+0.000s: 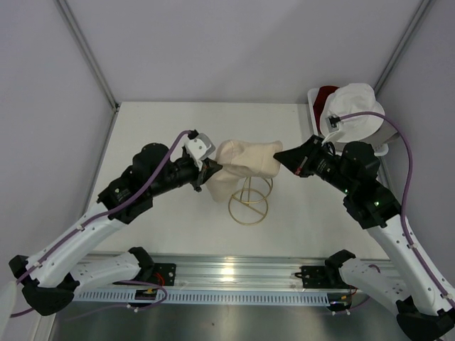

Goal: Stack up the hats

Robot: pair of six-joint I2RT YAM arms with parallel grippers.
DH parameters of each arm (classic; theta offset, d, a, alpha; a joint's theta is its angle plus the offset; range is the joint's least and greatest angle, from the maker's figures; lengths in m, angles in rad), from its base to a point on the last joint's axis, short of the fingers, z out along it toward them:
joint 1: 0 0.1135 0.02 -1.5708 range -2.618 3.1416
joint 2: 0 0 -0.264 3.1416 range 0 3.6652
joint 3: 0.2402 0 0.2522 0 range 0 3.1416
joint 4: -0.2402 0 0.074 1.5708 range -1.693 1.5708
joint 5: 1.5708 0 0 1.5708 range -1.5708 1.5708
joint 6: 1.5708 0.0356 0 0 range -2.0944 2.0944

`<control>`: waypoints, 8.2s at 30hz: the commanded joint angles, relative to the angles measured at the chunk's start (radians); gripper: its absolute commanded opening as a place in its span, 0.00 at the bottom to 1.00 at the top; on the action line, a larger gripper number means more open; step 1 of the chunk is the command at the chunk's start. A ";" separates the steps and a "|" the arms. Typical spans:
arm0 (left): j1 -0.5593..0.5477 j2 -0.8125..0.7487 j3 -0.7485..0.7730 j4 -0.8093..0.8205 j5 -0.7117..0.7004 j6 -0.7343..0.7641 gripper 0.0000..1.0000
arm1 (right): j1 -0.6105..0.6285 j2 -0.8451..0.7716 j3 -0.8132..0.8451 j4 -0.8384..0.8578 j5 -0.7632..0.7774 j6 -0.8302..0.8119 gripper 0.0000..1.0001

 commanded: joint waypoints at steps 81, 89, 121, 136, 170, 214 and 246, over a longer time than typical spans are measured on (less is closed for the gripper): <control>-0.240 0.376 0.469 -0.351 -0.321 -0.283 0.46 | 0.006 -0.021 -0.361 -0.085 0.517 -0.053 0.00; -0.246 0.233 0.331 -0.273 -0.555 -0.479 0.85 | -0.058 -0.044 -0.495 0.017 0.411 -0.051 0.00; -0.121 -0.072 -0.559 0.226 -0.525 -1.621 0.80 | -0.068 -0.109 -0.624 0.242 0.202 -0.048 0.00; -0.185 0.012 -0.569 0.357 -0.478 -1.312 0.69 | -0.072 -0.035 -0.596 0.244 0.202 -0.105 0.11; -0.219 -0.182 -0.378 -0.018 -0.629 -0.908 0.71 | -0.422 0.239 0.110 -0.145 0.329 -0.304 0.99; -0.121 -0.284 -0.420 -0.181 -0.616 -0.831 0.99 | -0.875 0.896 0.452 0.440 0.113 -0.369 0.00; 0.111 -0.345 -0.397 -0.190 -0.652 -0.725 1.00 | -0.303 0.097 0.148 0.199 -0.462 0.208 0.00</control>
